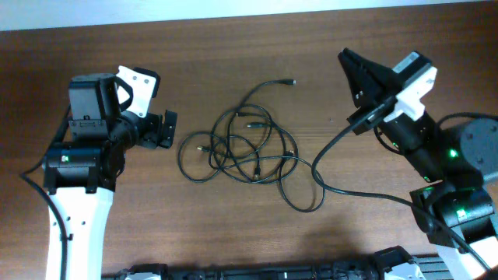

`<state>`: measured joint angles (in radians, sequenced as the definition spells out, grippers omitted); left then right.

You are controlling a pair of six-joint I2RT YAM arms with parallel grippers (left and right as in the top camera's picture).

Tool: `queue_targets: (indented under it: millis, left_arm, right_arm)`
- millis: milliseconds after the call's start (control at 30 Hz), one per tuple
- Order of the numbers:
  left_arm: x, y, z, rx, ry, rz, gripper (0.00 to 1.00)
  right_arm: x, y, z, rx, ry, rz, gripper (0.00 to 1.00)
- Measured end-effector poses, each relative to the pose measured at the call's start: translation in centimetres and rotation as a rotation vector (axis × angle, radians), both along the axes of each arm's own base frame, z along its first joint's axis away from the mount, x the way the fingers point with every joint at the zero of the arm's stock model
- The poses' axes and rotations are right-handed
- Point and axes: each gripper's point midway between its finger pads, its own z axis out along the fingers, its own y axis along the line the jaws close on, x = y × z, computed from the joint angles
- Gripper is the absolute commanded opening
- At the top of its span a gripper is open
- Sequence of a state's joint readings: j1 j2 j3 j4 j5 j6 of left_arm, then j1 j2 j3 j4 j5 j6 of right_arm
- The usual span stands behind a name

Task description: Untangle cables

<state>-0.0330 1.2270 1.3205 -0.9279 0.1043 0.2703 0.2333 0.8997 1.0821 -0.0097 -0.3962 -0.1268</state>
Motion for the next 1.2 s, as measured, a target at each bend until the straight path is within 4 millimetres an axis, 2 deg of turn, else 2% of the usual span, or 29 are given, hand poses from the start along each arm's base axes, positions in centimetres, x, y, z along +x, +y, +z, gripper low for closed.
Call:
queue_targets:
  millis: [33,67,100,167,233,333,433,533,633,667,767,833,933,967,1000,1200]
  left_arm:
    - [0.0,0.0,0.0,0.000,0.000,0.000,0.99]
    - [0.0,0.0,0.0,0.000,0.000,0.000,0.99]
    - [0.0,0.0,0.0,0.000,0.000,0.000,0.99]
    - [0.0,0.0,0.0,0.000,0.000,0.000,0.99]
    - [0.0,0.0,0.0,0.000,0.000,0.000,0.99]
    - [0.0,0.0,0.0,0.000,0.000,0.000,0.99]
    - [0.0,0.0,0.0,0.000,0.000,0.000,0.99]
    - [0.0,0.0,0.0,0.000,0.000,0.000,0.99]
    - [0.0,0.0,0.0,0.000,0.000,0.000,0.99]
    - [0.0,0.0,0.0,0.000,0.000,0.000,0.99]
    - [0.0,0.0,0.0,0.000,0.000,0.000,0.99]
    - [0.0,0.0,0.0,0.000,0.000,0.000,0.99]
    - [0.0,0.0,0.0,0.000,0.000,0.000,0.99]
    - [0.0,0.0,0.0,0.000,0.000,0.000,0.99]
    - [0.0,0.0,0.0,0.000,0.000,0.000,0.99]
    - [0.0,0.0,0.0,0.000,0.000,0.000,0.99]
  right_arm:
    - [0.5,0.1,-1.4,-0.018,0.057,-0.001,0.26]
    - [1.2,0.3,-3.2,-0.039,0.126,-0.001,0.49]
    - [2.1,0.6,-6.4,-0.080,0.244,0.002,0.68]
    - [3.4,1.1,-11.8,-0.145,0.425,0.022,0.89]
    - [3.9,1.6,-16.5,-0.217,0.573,0.056,0.94]
    - [3.0,2.7,-23.8,-0.372,0.765,0.191,0.98]
    - [2.1,3.2,-28.2,-0.472,0.859,0.300,0.99]
    - [1.8,3.8,-33.5,-0.572,0.940,0.418,1.00]
    - [1.4,4.6,-35.9,-0.619,0.971,0.479,1.00]
    - [0.6,5.7,-37.8,-0.653,1.000,0.540,0.99]
    - [-1.2,7.8,-39.9,-0.710,1.023,0.633,1.00]
    - [-2.0,8.9,-40.2,-0.733,1.018,0.669,0.93]
    - [-3.3,10.8,-40.6,-0.772,0.985,0.728,0.76]
    - [-3.9,11.8,-40.9,-0.794,0.970,0.755,0.27]
    - [-4.1,11.9,-40.9,-0.797,0.969,0.759,0.04]
    - [-4.3,11.8,-41.5,-0.811,0.989,0.759,0.04]
